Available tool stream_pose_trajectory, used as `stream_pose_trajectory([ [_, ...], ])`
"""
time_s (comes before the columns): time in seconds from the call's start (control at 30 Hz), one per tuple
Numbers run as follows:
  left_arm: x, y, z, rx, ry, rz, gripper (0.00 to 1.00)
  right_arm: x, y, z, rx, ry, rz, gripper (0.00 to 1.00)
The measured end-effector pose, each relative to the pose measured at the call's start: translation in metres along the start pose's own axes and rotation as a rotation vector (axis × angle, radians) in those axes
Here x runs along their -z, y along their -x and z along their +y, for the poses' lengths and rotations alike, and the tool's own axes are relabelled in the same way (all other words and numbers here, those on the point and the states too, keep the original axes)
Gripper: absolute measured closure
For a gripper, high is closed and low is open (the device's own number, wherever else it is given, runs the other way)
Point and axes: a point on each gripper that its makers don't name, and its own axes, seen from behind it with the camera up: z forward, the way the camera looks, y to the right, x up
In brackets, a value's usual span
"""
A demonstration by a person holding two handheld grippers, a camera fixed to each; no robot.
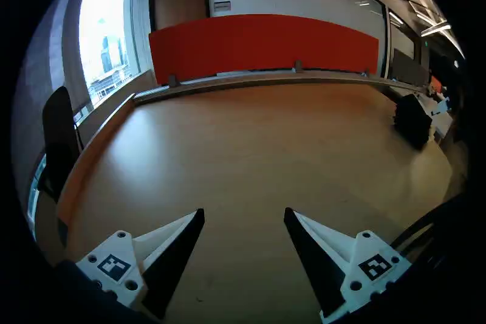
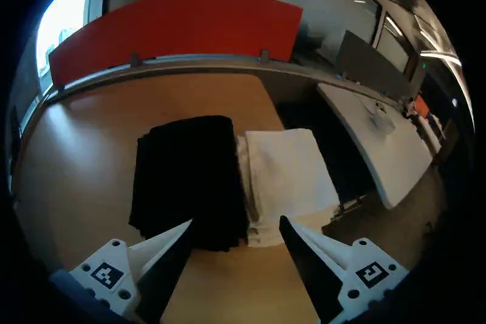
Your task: Fold towel
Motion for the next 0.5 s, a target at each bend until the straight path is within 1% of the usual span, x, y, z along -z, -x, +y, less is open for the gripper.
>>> stream_pose_trajectory([
  [0.2, 0.001, -0.001, -0.002, 0.009, -0.001, 0.006, 0.02, 0.006, -0.009, -0.010, -0.007, -0.010, 0.037, 0.00],
  [0.5, 0.003, -0.005, -0.005, 0.025, -0.006, 0.020, 0.02, 0.016, -0.040, -0.036, -0.035, -0.037, 0.155, 0.00],
])
